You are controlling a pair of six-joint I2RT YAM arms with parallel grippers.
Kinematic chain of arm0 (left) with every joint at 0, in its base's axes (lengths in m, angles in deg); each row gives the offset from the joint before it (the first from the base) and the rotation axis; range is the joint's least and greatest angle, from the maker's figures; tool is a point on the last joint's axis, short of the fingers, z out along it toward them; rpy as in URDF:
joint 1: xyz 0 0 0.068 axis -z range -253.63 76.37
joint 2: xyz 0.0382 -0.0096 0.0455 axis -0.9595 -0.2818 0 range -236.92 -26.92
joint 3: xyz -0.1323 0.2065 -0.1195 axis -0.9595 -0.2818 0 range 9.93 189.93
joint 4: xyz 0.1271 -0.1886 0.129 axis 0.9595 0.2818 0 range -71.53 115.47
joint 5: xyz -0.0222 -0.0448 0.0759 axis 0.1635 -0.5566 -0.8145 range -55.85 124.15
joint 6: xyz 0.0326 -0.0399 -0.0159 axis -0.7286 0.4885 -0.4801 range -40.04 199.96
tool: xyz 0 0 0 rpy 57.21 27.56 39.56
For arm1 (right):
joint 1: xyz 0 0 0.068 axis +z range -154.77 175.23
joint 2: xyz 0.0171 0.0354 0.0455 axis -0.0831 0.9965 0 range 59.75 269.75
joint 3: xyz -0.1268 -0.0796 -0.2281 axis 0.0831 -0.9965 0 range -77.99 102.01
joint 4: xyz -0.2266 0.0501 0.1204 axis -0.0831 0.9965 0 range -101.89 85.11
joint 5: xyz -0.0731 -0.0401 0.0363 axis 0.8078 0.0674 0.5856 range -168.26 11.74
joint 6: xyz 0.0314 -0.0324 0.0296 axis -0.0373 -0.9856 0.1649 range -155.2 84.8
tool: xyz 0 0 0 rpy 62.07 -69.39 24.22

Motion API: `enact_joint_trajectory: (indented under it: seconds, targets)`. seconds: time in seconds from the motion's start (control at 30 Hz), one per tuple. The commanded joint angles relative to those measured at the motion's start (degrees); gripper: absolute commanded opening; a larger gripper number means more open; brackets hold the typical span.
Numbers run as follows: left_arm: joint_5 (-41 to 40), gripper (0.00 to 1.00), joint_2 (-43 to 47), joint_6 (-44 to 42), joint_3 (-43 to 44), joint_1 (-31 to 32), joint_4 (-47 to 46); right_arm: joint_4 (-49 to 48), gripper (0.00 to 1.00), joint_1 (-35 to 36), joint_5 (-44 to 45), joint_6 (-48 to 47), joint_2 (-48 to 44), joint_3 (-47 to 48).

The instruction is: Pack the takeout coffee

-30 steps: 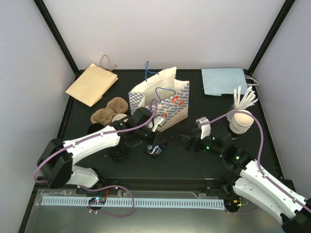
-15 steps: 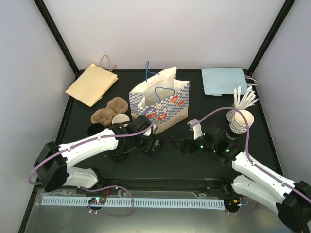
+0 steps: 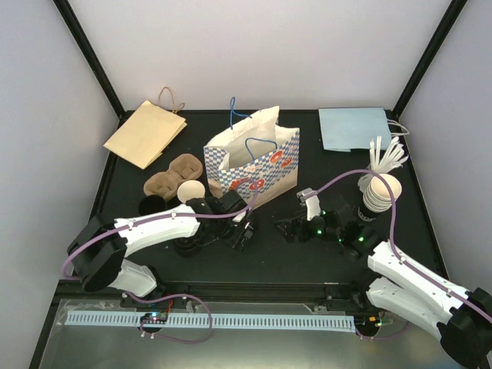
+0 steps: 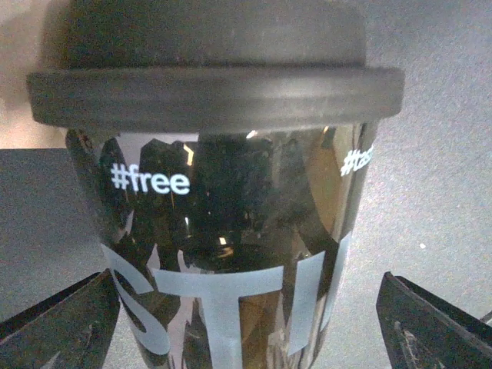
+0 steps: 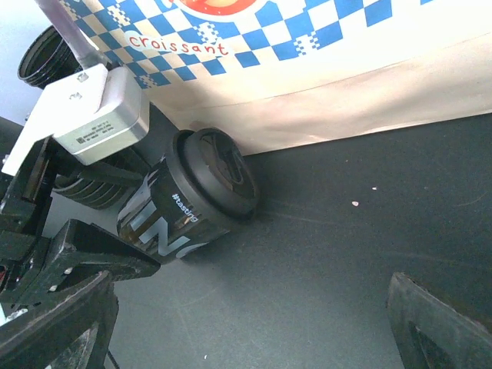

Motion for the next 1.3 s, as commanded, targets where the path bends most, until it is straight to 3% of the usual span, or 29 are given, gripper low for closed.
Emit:
enact_joint_trajectory:
  seconds: [0.0, 0.2, 0.4, 0.8, 1.13, 1.27]
  targets:
    - [-0.63, 0.90, -0.52, -1.63, -0.81, 0.33, -2.73, -1.39, 0.98, -0.16, -0.98, 1.20, 0.00, -0.37]
    - [-1.17, 0.73, 0.68, -2.01, -3.28, 0.52, -5.04, 0.84, 0.98, -0.16, -2.07, 0.89, 3.18, 1.76]
    - [3.86, 0.59, 4.54, -4.98, -5.52, 0.84, -10.18, 4.44, 0.99, -0.18, -3.52, 1.91, 5.39, 5.20]
    - [9.13, 0.57, 13.16, -7.85, -11.04, 1.55, -20.91, 24.33, 1.00, -0.27, -8.20, 1.70, 14.90, 19.95]
    - [10.01, 0.57, 18.83, -10.95, -14.06, 1.91, -27.76, 22.87, 1.00, -0.31, -17.89, 1.97, 12.38, 20.65]
    - [10.25, 0.57, 18.90, -11.61, -13.93, 1.91, -28.49, 25.14, 1.00, -0.16, -16.30, 1.36, 12.28, 22.83]
